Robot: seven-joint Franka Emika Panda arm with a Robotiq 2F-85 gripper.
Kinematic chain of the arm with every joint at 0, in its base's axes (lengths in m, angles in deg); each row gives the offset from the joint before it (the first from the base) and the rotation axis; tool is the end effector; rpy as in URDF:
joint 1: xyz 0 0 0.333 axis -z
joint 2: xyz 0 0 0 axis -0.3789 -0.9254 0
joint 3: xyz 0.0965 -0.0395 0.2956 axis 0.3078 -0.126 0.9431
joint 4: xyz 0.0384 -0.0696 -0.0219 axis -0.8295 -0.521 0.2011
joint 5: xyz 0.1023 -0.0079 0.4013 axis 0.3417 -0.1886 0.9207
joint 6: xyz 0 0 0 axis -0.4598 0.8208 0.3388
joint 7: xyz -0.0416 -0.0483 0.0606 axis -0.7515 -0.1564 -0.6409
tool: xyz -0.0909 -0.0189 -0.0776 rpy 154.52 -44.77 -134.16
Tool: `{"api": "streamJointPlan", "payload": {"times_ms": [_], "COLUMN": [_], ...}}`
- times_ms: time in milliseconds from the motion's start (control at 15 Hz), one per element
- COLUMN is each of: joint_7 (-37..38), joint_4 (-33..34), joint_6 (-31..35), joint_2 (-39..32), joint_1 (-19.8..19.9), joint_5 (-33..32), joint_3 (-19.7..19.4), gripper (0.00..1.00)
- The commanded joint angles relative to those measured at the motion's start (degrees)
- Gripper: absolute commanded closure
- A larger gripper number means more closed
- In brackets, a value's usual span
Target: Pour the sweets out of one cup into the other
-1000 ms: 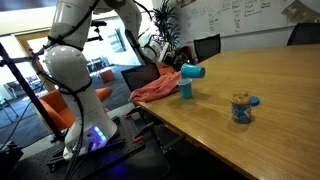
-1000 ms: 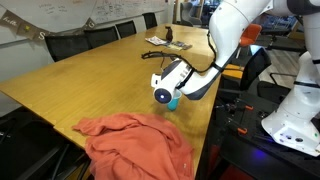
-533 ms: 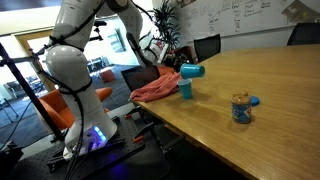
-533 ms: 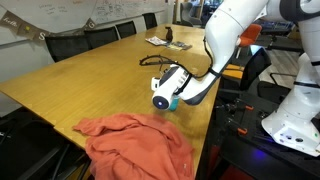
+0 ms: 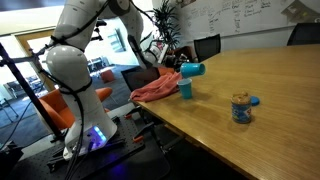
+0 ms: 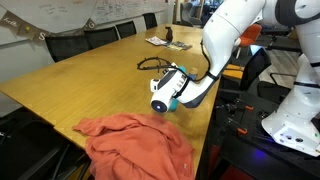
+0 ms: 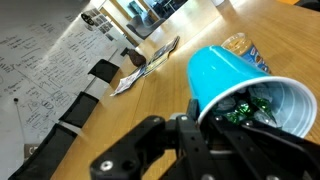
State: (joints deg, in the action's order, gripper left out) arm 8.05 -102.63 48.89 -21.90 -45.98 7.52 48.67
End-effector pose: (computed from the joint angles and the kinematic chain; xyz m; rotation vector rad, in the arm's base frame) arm 0.5421 0.2230 0.1287 1.3944 0.9836 -0.3514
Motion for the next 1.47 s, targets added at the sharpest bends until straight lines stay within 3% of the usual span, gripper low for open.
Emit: {"api": "streamJointPlan", "payload": {"times_ms": [0, 400, 933, 1200, 1400], "joint_7": [-2.1, -2.8, -2.6, -1.8, 0.3], "joint_4": [2.6, 4.7, 5.2, 5.3, 6.4], "joint_6": [-4.8, -9.7, -10.8, -9.4, -5.3], "joint_2": [-1.9, -4.4, -5.3, -3.8, -1.4], "joint_1": [-0.8, -1.7, -1.6, -0.5, 2.8], "joint_5": [-1.6, -3.0, -3.8, -2.7, 1.1], "joint_3": [0.3, 0.6, 0.9, 1.4, 3.0], "gripper": [0.99, 0.99, 0.99, 0.99, 0.99]}}
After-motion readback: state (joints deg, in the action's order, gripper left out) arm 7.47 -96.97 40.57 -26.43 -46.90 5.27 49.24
